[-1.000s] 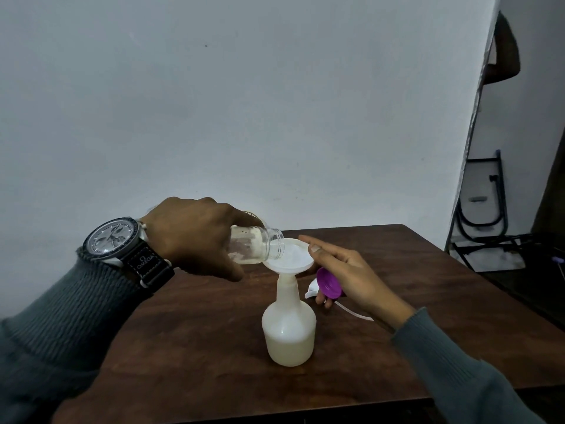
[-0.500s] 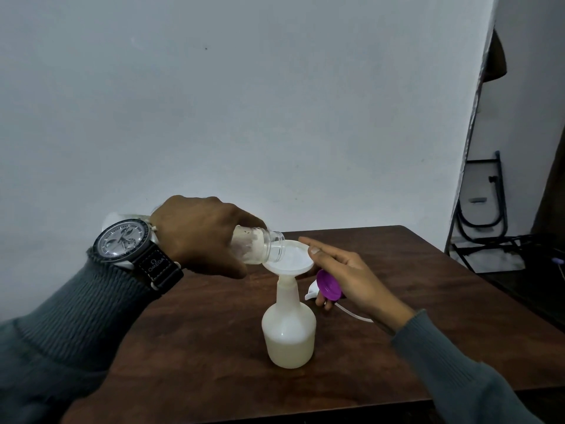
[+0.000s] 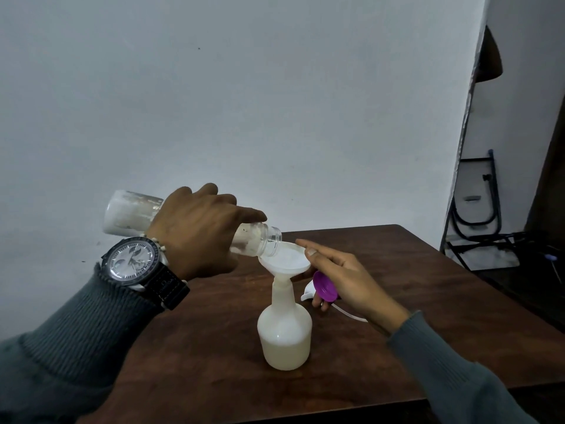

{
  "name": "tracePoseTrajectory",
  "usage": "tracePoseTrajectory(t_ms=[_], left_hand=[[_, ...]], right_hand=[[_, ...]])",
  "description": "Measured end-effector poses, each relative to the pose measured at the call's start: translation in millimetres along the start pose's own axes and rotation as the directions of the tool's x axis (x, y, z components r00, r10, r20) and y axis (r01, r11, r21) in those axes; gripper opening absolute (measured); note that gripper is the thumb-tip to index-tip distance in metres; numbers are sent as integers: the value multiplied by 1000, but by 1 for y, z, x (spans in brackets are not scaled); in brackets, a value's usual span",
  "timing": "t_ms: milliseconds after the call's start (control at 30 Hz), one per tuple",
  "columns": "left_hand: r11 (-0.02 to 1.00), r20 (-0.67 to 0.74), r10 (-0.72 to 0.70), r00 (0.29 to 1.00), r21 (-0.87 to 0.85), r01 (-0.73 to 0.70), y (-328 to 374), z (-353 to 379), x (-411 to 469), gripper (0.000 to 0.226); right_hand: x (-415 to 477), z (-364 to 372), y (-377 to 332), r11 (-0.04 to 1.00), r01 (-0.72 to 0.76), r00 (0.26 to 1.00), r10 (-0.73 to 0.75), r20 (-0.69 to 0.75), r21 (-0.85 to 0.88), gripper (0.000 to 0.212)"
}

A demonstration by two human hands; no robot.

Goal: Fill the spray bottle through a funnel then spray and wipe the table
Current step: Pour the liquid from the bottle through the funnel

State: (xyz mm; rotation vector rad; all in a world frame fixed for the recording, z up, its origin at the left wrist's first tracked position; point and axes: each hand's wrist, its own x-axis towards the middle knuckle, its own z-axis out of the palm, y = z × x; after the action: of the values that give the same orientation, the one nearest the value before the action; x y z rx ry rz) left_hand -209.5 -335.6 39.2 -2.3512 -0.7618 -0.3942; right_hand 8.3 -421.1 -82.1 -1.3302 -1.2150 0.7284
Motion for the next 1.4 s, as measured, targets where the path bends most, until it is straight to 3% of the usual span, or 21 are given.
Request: tracePoseTrajectory(t_ms=[400, 467, 567, 700, 867, 1000, 1100, 1233, 1400], left_hand=[[956, 66, -113, 991, -265, 126, -16, 10, -25, 78], [936, 67, -127, 990, -321, 142, -19, 9, -28, 76], [899, 60, -161, 985, -402, 172, -23, 10, -31, 72], [824, 66, -195, 979, -530, 200, -29, 16, -35, 79], [684, -13, -227, 974, -714, 150, -30, 21, -38, 78], [633, -72, -264, 962, -766, 116, -27, 18, -38, 82], [629, -109, -271, 956, -772, 90, -29, 17, -39, 77], [643, -109, -269, 957, -760, 94, -36, 20, -44, 58], [681, -109, -248, 963, -726, 93, -47, 26, -47, 73]], right_hand=[[1, 4, -2, 1000, 12, 998, -13, -54, -21, 40], [0, 3, -3, 999, -8, 992, 4, -125, -39, 34], [5, -4, -6, 999, -31, 940, 23, -340, -17, 32], [10, -14, -32, 990, 95, 893, -38, -448, 105, 24], [9, -5, -84, 957, 268, 906, -291, -307, -115, 40], [18, 23, -114, 907, 421, 906, -421, -46, -19, 53], [28, 38, -127, 856, 508, 861, -508, 22, -95, 48], [37, 38, -138, 850, 507, 856, -477, 199, -142, 47], [41, 40, -148, 808, 507, 857, -434, 278, -300, 61]])
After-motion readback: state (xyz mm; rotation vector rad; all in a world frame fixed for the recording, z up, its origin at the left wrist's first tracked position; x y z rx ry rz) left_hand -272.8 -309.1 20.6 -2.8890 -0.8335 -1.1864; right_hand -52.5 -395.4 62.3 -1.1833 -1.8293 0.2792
